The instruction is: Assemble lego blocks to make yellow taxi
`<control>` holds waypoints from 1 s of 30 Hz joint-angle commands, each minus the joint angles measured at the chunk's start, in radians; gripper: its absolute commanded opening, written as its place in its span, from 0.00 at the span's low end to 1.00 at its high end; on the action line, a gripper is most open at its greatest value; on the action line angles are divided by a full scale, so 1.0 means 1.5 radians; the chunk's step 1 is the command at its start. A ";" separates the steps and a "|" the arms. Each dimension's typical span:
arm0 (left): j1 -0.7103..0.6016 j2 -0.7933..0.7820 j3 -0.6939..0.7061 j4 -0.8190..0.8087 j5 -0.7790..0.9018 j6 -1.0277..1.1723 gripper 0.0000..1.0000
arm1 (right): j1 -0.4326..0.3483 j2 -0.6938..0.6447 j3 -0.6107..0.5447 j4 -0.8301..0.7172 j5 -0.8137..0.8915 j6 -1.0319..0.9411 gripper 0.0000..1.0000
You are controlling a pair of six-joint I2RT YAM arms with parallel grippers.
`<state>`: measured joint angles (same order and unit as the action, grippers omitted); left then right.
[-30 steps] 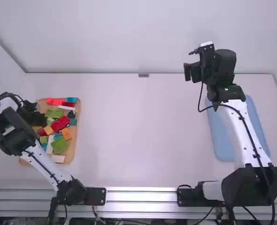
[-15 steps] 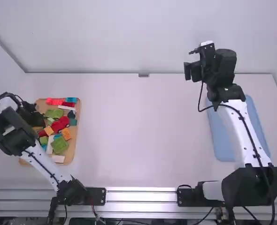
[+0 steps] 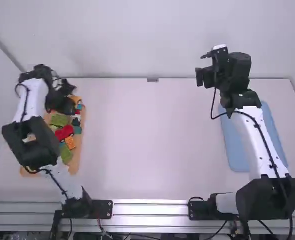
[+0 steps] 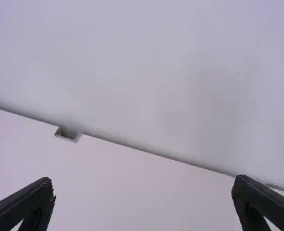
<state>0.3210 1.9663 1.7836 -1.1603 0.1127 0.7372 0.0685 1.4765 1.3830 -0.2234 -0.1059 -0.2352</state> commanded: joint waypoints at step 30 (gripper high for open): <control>-0.591 0.008 -0.346 0.319 -0.015 0.065 0.50 | 0.003 0.005 0.020 -0.031 -0.001 -0.001 0.98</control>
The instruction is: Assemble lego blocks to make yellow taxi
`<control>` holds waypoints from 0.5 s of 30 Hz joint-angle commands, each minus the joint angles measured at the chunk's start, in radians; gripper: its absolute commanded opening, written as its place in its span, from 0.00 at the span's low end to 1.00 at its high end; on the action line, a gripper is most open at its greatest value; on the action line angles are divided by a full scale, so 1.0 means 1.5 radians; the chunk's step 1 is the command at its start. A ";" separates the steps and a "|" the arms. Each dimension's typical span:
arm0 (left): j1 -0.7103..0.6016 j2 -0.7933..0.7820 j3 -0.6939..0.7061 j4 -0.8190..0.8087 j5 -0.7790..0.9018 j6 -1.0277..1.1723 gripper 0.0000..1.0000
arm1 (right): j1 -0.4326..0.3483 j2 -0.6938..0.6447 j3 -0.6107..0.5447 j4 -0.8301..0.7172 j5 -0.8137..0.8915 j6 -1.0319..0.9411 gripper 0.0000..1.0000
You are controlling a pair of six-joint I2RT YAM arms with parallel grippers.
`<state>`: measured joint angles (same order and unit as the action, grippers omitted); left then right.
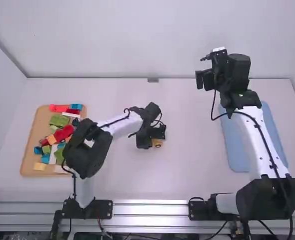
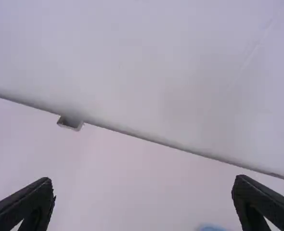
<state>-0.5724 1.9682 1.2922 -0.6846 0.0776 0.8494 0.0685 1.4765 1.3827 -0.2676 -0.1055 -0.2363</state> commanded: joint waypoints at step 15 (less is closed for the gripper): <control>0.006 0.003 0.007 -0.016 -0.028 -0.018 0.99 | 0.003 0.005 0.020 -0.001 -0.002 0.000 0.98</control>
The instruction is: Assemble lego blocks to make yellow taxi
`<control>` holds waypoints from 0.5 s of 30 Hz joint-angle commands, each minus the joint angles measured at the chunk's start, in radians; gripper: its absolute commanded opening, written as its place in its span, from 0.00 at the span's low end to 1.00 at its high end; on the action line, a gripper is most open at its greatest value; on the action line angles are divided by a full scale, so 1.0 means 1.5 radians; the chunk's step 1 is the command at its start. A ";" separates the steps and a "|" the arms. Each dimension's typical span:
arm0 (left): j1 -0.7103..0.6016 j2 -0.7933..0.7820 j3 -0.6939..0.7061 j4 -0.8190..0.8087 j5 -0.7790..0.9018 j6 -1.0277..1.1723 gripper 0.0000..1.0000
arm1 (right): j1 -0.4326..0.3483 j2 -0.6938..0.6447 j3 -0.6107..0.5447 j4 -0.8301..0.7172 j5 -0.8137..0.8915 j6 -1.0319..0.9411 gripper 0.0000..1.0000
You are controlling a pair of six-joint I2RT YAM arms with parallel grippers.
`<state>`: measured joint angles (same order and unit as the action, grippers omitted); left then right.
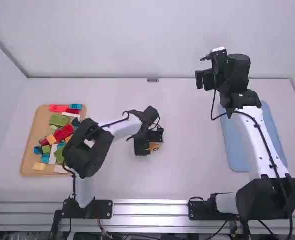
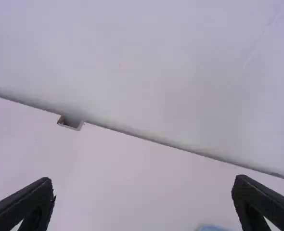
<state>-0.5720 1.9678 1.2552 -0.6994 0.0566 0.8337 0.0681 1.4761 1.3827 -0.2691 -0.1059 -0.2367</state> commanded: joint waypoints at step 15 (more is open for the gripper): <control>0.210 -0.099 0.184 -0.120 -0.026 -0.214 0.99 | 0.003 0.005 0.020 0.000 -0.001 0.000 0.99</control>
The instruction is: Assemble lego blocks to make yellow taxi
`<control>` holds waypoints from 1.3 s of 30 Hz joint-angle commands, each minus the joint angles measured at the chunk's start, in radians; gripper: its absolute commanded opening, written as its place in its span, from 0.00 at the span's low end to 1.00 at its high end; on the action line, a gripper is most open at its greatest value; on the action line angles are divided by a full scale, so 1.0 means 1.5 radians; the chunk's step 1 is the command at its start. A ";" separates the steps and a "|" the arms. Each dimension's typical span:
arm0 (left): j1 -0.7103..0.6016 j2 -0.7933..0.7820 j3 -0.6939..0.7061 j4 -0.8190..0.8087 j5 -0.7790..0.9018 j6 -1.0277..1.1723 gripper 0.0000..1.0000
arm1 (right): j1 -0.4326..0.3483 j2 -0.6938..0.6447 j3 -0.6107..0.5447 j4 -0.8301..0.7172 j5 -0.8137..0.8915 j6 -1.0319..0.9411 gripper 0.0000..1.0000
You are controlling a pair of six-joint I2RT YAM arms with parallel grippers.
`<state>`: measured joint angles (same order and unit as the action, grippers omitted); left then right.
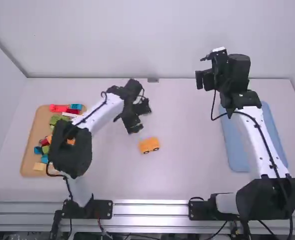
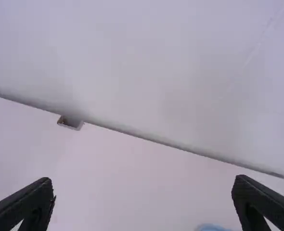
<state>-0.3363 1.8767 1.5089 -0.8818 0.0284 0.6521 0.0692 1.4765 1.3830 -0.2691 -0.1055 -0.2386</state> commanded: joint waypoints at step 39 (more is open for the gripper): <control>0.715 -0.036 0.005 -0.033 0.028 -0.564 0.97 | 0.002 0.005 0.020 0.005 -0.002 0.002 0.99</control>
<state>0.7578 1.8137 1.5211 -0.9260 0.0418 -0.2173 0.0692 1.4765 1.3827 -0.2649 -0.1055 -0.2386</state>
